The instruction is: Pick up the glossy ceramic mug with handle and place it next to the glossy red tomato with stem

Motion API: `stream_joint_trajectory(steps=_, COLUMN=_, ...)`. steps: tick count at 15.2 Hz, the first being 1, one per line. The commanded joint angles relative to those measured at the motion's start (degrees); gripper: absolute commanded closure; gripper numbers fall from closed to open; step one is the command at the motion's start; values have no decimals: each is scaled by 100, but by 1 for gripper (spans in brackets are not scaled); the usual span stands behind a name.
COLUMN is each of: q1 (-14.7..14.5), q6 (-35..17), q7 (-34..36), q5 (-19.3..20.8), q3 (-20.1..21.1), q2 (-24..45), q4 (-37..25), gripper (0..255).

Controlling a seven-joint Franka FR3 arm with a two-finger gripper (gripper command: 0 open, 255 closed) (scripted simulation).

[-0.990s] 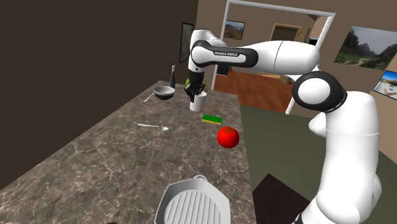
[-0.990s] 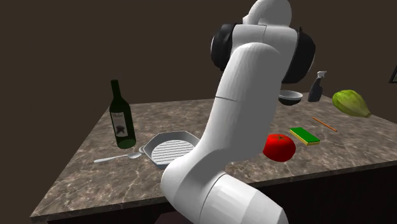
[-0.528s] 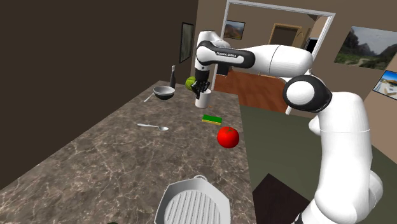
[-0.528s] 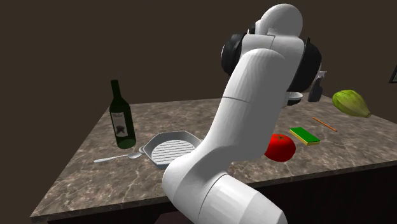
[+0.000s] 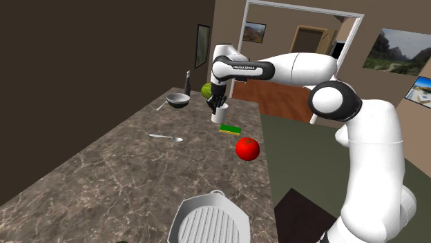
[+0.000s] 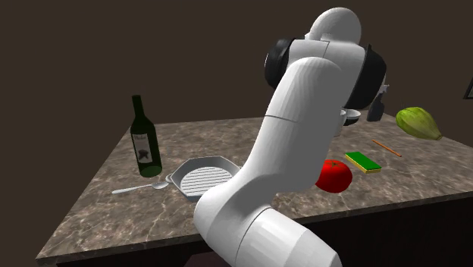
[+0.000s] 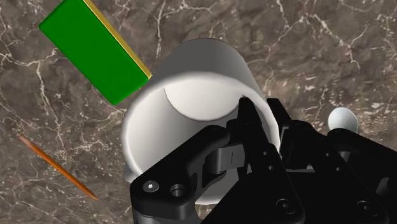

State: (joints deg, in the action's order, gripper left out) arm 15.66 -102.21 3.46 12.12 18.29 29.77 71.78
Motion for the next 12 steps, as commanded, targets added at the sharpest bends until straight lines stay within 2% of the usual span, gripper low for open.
stream_joint_trajectory(steps=1, q1=15, q6=-166, q7=21, q5=4, q3=-1, q2=-14, q4=176, gripper=255)
stream_joint_trajectory(steps=12, q1=63, q6=-951, q7=110, q5=67, q3=-36, q2=87, q4=873, gripper=255)
